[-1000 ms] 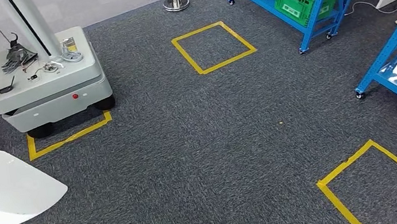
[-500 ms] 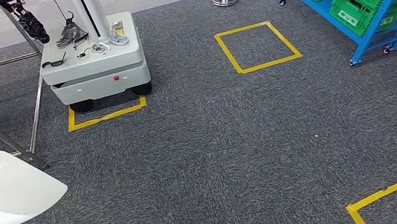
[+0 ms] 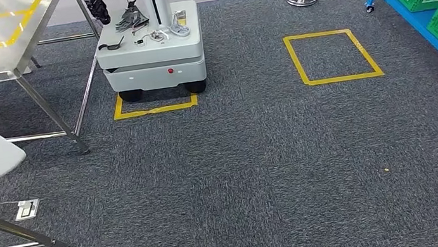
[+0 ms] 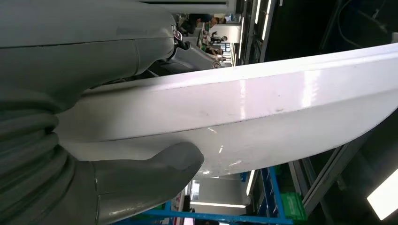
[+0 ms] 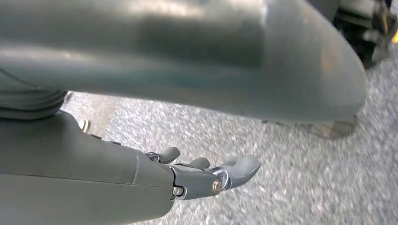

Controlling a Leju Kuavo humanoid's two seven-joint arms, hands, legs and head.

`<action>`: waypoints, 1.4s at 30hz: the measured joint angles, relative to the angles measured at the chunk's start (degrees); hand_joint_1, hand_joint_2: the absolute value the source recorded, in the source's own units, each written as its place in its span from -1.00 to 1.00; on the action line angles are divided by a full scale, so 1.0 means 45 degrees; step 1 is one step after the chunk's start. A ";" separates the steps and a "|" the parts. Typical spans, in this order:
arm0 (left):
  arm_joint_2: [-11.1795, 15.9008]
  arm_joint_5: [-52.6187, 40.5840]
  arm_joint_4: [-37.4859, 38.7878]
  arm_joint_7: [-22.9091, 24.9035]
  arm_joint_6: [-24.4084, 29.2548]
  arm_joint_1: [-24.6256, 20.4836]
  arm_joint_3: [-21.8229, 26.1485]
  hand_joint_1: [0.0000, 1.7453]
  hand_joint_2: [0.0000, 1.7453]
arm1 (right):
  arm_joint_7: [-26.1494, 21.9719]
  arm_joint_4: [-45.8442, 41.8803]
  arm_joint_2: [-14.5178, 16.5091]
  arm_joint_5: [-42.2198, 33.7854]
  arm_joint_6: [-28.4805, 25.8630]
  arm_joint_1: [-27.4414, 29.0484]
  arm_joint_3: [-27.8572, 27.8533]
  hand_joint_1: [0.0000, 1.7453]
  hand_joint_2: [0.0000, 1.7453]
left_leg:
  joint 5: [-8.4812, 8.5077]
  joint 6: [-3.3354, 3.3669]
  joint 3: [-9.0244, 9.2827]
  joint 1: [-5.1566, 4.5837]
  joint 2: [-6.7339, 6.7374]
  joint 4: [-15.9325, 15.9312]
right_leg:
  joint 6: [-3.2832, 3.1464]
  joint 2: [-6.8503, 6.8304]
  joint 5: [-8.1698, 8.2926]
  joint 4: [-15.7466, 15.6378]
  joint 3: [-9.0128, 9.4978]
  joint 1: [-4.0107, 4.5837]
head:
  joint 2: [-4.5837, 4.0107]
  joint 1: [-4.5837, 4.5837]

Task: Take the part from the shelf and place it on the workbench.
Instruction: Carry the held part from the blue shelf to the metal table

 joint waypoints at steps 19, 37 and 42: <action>0.1509 -0.0260 0.1060 -0.1096 0.0514 0.0040 -0.0026 1.00 1.00 | -0.0636 0.0000 0.0093 0.0052 0.0002 0.0100 -0.0185 -1.00 -1.00 | -0.0370 -0.0402 -0.0826 0.0178 -0.1278 0.0990 | -0.0283 0.1797 0.0490 -0.0098 -0.0357 -0.0206 | 0.0000 0.0001; 0.1610 -0.0155 0.0774 -0.1093 0.0228 0.1177 0.0837 1.00 1.00 | -0.0601 0.0000 0.0135 0.0362 0.0002 0.0200 -0.0188 -1.00 -1.00 | 0.0178 0.0314 0.0065 0.0147 -0.0937 -0.0212 | 0.0275 0.1701 -0.1379 0.3307 -0.1712 -0.0135 | 0.0000 0.0090; 0.1631 0.0218 0.0407 -0.0928 0.0209 0.1699 0.1217 1.00 1.00 | -0.0718 0.0000 0.0126 0.0462 0.0002 0.0276 -0.0186 -1.00 -1.00 | 0.0161 0.0153 -0.0095 0.0200 -0.1832 0.0002 | 0.0220 0.2495 0.0098 0.0892 -0.0710 -0.0229 | 0.0000 0.0092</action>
